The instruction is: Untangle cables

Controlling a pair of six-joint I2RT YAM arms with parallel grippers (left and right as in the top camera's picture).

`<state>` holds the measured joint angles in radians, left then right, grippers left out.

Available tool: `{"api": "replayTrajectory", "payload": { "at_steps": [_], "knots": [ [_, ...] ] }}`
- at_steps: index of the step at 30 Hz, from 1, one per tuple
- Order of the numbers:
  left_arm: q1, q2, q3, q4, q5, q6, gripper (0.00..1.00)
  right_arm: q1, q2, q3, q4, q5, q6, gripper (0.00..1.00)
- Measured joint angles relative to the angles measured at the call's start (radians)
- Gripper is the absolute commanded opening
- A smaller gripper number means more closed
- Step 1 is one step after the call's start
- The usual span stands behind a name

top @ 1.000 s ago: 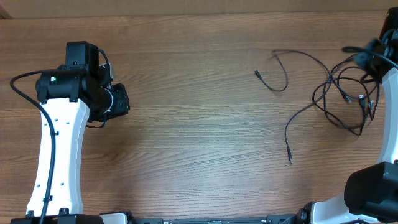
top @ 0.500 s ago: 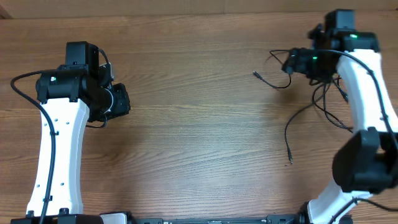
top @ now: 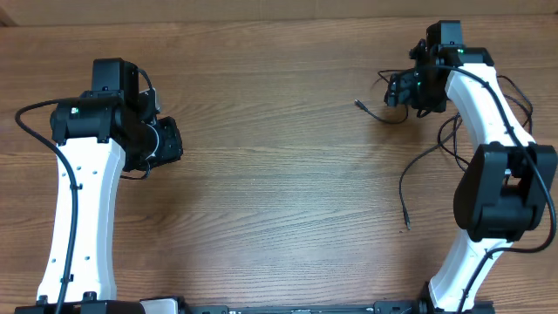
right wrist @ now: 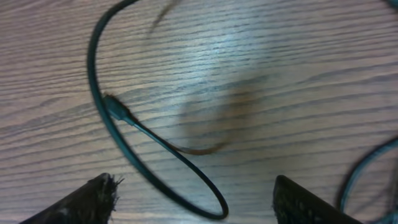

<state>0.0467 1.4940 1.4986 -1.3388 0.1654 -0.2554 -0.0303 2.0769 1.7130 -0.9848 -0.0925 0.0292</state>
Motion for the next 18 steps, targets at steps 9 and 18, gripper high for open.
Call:
{"api": "replayTrajectory", "payload": {
  "at_steps": [9,18],
  "knots": [
    [0.000,0.000,0.000,0.000,0.004,0.000,0.28,0.000,0.027,0.000,0.023,-0.029,0.008,0.04],
    [0.000,0.000,0.000,0.000,0.007,0.000,0.28,-0.075,0.016,0.069,-0.149,0.191,0.204,0.04]
  ]
}}
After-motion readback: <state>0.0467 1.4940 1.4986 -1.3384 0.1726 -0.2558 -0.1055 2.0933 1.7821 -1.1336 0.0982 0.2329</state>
